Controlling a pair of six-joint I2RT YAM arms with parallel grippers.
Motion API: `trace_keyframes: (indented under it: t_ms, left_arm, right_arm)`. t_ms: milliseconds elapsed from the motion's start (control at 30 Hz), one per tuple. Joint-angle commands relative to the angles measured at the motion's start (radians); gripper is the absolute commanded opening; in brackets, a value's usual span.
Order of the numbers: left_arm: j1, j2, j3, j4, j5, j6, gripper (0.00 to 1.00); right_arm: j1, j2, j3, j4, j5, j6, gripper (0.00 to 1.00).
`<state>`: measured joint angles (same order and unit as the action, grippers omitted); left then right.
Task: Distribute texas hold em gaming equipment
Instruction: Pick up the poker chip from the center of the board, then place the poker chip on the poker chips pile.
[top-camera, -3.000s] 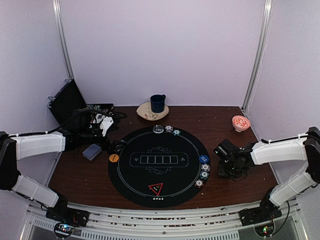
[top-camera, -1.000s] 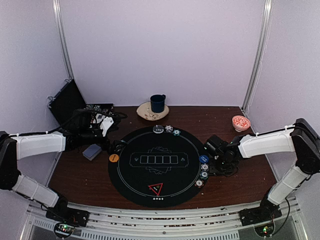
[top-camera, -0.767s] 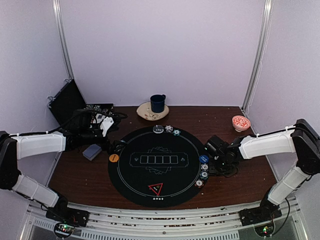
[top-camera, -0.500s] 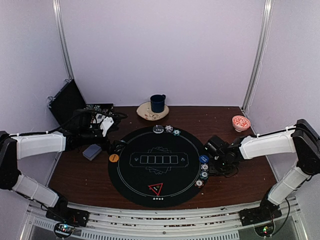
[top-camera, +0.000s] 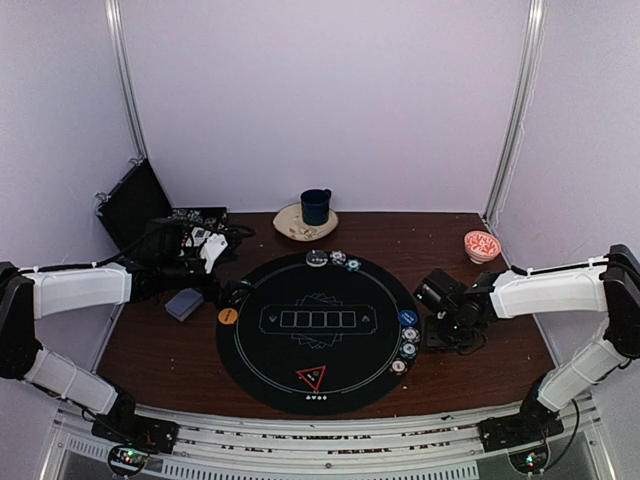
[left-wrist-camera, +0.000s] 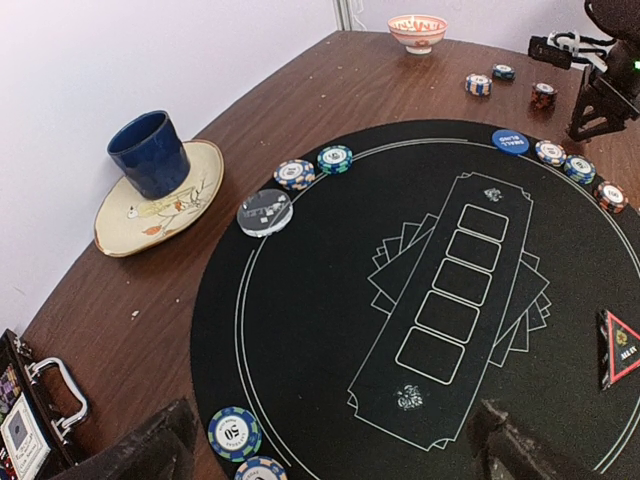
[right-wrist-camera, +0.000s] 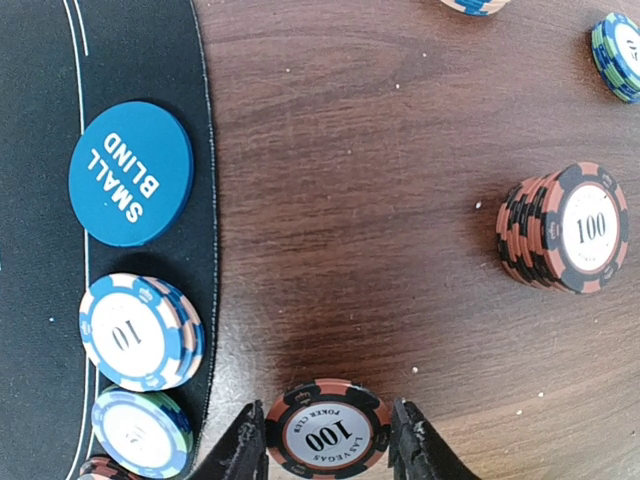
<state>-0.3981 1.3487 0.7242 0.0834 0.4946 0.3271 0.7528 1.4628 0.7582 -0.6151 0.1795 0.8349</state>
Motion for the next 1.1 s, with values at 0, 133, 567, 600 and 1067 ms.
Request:
trace_keyframes:
  t_ms: [0,133,567,600,1067]
  left_arm:
    - [0.006,0.009,-0.005,0.056,0.009,-0.005,0.98]
    - [0.006,0.009,-0.005,0.056,0.006,-0.003,0.98]
    - [0.007,0.012,-0.003,0.057,0.006,-0.003,0.98]
    - [0.007,0.012,-0.003,0.055,0.006,-0.003,0.98]
    - [0.006,0.009,-0.003,0.055,0.008,-0.003,0.98]
  right_arm:
    - [0.013,-0.012,-0.012,-0.015,0.034,0.01,0.4]
    - [0.04,-0.007,0.017,-0.014,0.039,0.008,0.41]
    - [0.237,0.072,0.165,-0.05,0.069,0.07,0.42]
    - [0.251,0.085,0.171,-0.047,0.068,0.073,0.42]
    - [0.364,0.136,0.191,-0.056,0.075,0.133,0.43]
